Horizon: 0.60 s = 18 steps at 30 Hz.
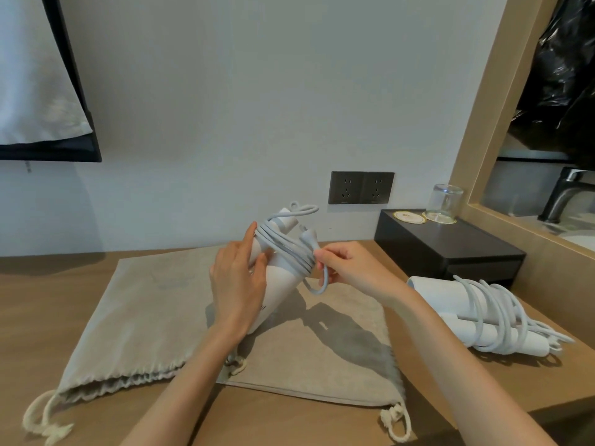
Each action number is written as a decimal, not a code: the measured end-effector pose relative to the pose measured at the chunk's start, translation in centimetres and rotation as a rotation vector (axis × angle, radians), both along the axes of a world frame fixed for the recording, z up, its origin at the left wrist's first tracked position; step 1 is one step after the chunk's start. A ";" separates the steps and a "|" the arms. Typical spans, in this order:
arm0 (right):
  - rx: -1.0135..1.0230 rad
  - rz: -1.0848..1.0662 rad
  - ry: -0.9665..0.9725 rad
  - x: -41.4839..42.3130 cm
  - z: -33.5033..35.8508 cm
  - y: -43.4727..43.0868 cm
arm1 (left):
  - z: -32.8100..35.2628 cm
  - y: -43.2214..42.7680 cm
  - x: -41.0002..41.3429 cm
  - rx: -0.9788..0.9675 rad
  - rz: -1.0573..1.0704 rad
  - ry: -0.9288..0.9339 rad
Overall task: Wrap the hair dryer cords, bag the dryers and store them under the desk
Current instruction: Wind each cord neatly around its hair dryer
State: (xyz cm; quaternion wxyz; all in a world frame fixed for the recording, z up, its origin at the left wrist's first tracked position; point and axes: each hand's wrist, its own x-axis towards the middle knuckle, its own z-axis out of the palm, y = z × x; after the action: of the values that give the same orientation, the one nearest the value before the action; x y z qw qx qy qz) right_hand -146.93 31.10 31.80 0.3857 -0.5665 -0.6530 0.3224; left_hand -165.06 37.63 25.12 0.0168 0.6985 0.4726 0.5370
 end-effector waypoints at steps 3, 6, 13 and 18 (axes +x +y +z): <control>0.077 -0.070 -0.028 -0.3 0.5 0.0 | 0.0 -0.1 0.2 0.035 -0.017 0.052; 0.202 -0.106 -0.145 -0.4 0.9 -0.3 | 0.0 -0.1 0.3 0.069 -0.017 0.092; 0.228 -0.105 -0.012 -0.2 0.8 -0.2 | 0.0 0.1 0.2 0.073 -0.082 0.146; 0.355 -0.258 -0.007 -0.2 0.0 0.5 | 0.1 -0.1 0.3 0.058 -0.094 0.153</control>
State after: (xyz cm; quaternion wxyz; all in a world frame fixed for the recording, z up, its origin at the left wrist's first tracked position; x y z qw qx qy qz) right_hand -147.16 31.58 31.82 0.5151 -0.5697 -0.6229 0.1484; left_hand -164.80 37.57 25.22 -0.0142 0.7591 0.4233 0.4943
